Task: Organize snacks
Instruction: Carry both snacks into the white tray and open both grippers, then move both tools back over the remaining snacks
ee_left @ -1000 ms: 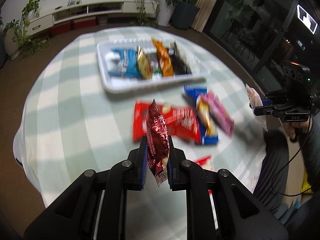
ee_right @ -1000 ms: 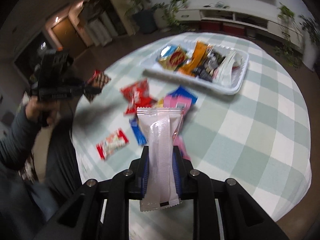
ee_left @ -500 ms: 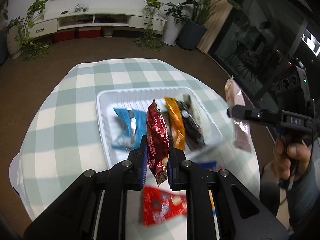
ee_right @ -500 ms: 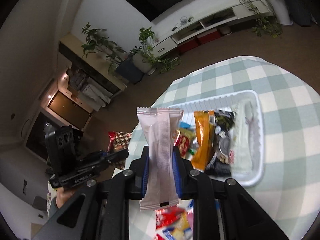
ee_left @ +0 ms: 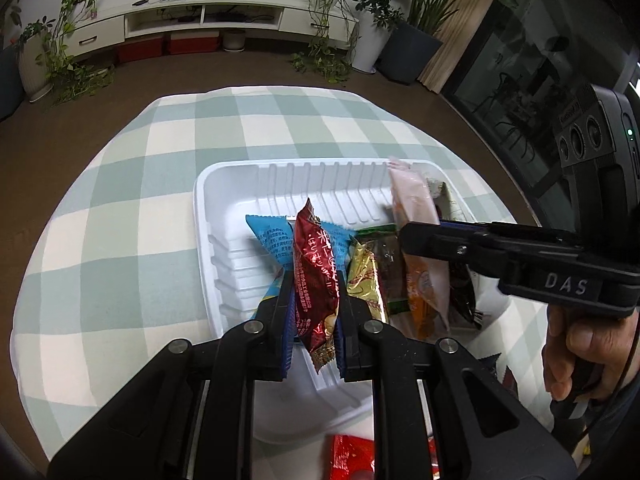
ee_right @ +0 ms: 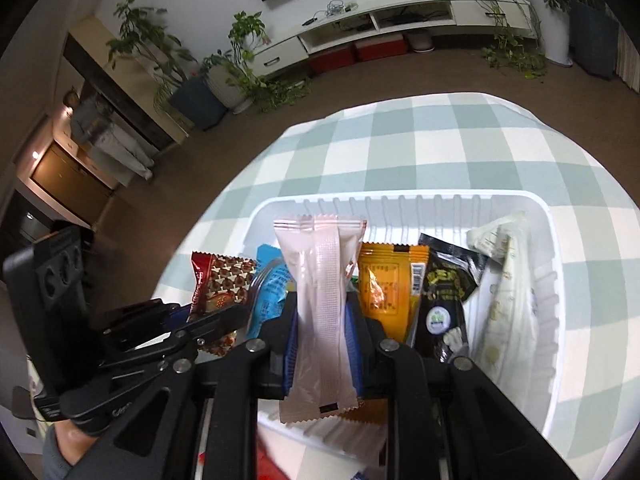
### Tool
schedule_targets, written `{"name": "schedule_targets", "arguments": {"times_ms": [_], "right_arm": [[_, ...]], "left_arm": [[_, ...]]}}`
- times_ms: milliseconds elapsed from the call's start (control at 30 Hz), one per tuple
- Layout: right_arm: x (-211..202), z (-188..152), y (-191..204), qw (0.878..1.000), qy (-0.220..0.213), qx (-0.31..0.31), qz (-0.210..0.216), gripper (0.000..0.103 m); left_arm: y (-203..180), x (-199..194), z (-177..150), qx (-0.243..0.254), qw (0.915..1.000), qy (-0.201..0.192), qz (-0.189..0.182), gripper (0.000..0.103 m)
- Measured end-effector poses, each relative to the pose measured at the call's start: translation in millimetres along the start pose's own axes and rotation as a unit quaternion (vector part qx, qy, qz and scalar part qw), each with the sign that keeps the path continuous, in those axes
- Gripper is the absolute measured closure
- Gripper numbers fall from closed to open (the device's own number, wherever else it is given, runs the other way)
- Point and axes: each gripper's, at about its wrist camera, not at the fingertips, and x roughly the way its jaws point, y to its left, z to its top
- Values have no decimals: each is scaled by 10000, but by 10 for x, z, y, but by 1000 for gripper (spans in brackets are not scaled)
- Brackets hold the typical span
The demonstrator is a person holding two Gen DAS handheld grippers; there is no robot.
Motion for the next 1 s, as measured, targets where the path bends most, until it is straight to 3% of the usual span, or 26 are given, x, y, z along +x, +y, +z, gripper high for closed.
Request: {"name": "schedule_targets", "arguments": {"times_ms": [200,433,533,667,800,900,1000], "right_arm": [[147,19,49,9991,92,-204,-362,77],[212,-8,61,9983,128,-300,-491,76],[206,-12,58,9983,109,-301,-495,76],[170,-15,55,9984,53,-280,-487,76],[113,-28,57,9986,-2,-267,-466,74],[25,-49,85,9987,-80,-271,-430,65],[-147,-75,153,9982,-259,-355,-402,47]], "left_arm": [[61,84,-37,5,10000,56,69,88],[71,133,-76,31,9998,129,115,87],[52,136,-85,51,9997,159,184,79],[76,136,-110,-6,9995,164,256,54],[64,120,-127,3,9995,159,284,53],[48,62,-147,17,9995,96,294,50],[41,-72,-187,-22,9993,-41,366,40]]}}
